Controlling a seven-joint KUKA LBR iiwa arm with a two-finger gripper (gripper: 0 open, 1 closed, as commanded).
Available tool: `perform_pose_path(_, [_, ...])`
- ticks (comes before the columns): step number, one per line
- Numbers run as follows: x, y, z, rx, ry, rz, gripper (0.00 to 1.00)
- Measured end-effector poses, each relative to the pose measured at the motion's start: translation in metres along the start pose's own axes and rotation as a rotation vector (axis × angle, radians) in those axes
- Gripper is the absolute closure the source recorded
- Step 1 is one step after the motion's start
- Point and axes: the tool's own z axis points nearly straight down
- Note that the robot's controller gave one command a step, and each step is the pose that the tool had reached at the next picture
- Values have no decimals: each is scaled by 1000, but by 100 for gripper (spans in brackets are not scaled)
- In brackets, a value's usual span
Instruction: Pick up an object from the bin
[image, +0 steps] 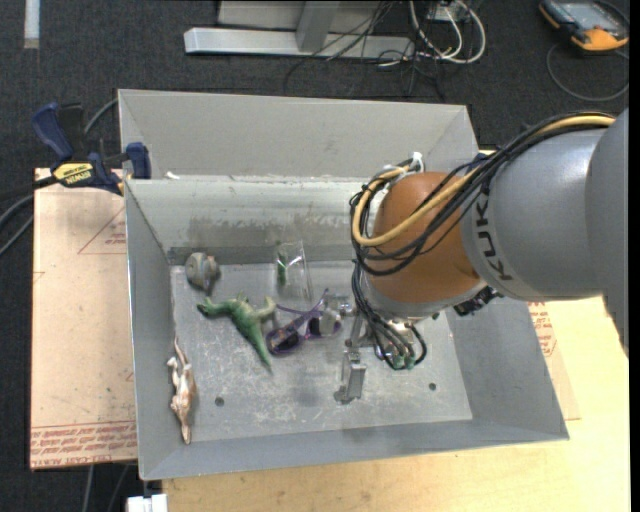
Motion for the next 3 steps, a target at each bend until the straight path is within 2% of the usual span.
perform_pose_path(1, [-2,0,-4,0,-7,3,0])
perform_pose_path(2, [-57,30,60,-2,-5,-207,0])
perform_pose_path(3, [-70,35,61,-2,-10,-60,100])
